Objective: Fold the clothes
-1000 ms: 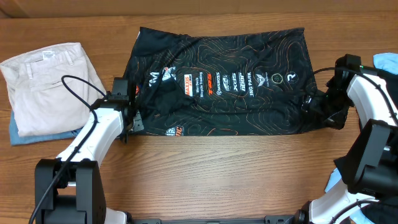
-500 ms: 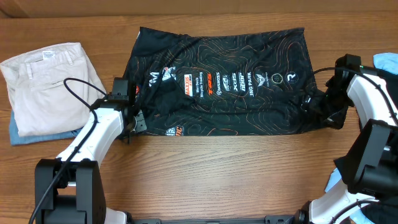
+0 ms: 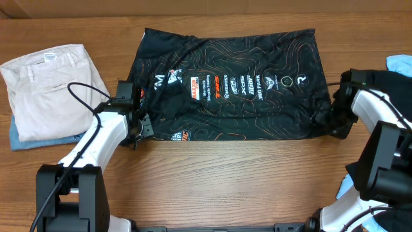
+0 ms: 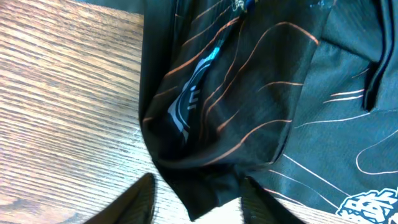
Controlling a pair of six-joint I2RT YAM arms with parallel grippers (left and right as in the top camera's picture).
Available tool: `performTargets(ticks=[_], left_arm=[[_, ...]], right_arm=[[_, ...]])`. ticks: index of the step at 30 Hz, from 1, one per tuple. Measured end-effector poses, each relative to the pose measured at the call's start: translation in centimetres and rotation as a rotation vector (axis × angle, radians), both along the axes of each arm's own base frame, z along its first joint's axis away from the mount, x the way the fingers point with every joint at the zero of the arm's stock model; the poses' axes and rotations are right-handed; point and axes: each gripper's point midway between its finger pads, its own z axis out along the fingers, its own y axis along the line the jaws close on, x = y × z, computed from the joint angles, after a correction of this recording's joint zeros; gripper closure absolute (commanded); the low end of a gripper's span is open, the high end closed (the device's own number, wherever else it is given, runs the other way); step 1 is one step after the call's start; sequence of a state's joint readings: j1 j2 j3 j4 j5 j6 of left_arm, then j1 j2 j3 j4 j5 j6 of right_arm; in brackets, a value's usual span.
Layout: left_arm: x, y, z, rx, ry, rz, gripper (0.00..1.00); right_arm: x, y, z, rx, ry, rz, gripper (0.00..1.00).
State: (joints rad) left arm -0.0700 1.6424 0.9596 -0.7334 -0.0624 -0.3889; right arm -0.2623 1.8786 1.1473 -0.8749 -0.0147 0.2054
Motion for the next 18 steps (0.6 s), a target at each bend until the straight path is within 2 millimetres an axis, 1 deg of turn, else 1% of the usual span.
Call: performTargets(ticks=[1,2,3,4,8,18], left_arm=[[0.0,0.0,0.0,0.000,0.000,-0.002,0.76],[0.0,0.0,0.0,-0.001,0.002,-0.005,0.89],[-0.1,0.0,0.0,-0.001,0.004,-0.010,0.94],[-0.1,0.0,0.0,-0.001,0.005,-0.011,0.96],[-0.2,0.3,0.0,0.022,0.007,-0.020,0.96],[0.0,3.7,0.6,0.216,-0.003,0.010,0.96]], right_arm=[[0.0,-0.1,-0.1,-0.005,-0.002,-0.005,0.70],[0.0,-0.2,-0.1,-0.011,-0.006,-0.003,0.73],[0.0,-0.2,-0.1,-0.014,-0.009,-0.008,0.73],[0.1,-0.3,-0.1,-0.016,-0.016,-0.009,0.74],[0.1,-0.4,-0.2,-0.025,-0.020,-0.006,0.76],[0.1,-0.5,-0.2,-0.027,-0.018,-0.007,0.75]])
